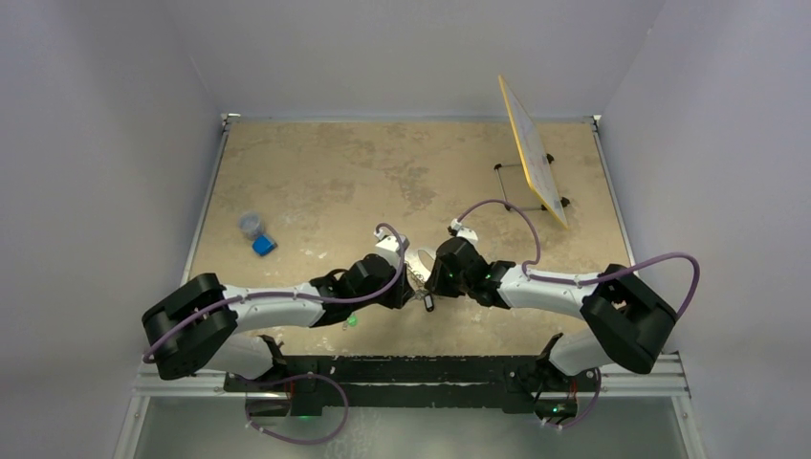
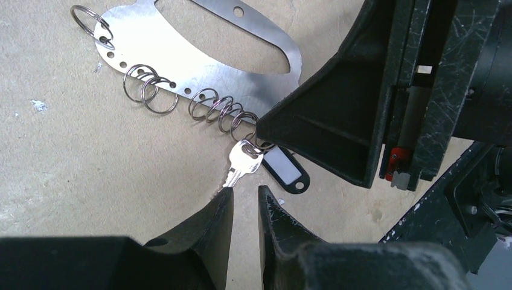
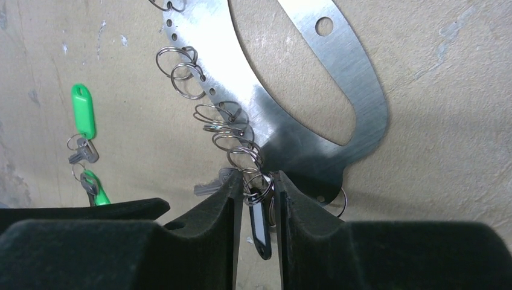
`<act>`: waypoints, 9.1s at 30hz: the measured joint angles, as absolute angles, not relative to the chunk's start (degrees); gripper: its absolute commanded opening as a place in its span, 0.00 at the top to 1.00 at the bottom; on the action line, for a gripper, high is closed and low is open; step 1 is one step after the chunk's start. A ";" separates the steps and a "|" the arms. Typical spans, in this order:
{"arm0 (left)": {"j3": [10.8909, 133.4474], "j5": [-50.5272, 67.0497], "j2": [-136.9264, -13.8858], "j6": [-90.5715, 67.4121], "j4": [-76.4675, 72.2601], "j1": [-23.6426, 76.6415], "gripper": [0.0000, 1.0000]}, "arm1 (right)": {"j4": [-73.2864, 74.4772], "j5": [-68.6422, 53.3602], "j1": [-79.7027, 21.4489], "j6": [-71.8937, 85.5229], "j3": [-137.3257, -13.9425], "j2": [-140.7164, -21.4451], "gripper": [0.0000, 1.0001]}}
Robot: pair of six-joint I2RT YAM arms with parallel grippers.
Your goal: Remove the keys from the keyring
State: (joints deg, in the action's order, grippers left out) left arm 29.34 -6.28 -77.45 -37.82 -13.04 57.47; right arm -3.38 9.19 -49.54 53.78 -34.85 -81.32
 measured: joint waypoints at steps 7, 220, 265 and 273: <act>29.89 -6.35 -78.87 -37.65 -13.69 57.71 0.80 | -3.36 7.88 -49.47 52.71 -34.85 -81.32 0.86; 28.45 -23.75 -74.19 -33.71 -1.52 63.99 0.33 | -17.04 -8.71 -34.70 24.93 -42.19 -95.18 0.68; 40.95 -4.32 -86.87 -20.53 -1.04 55.94 1.00 | -18.72 -11.77 -34.44 24.86 -42.17 -96.14 0.67; 37.39 -3.92 -83.15 -23.14 1.39 55.94 0.85 | -18.94 -11.81 -34.44 24.80 -42.09 -96.12 0.67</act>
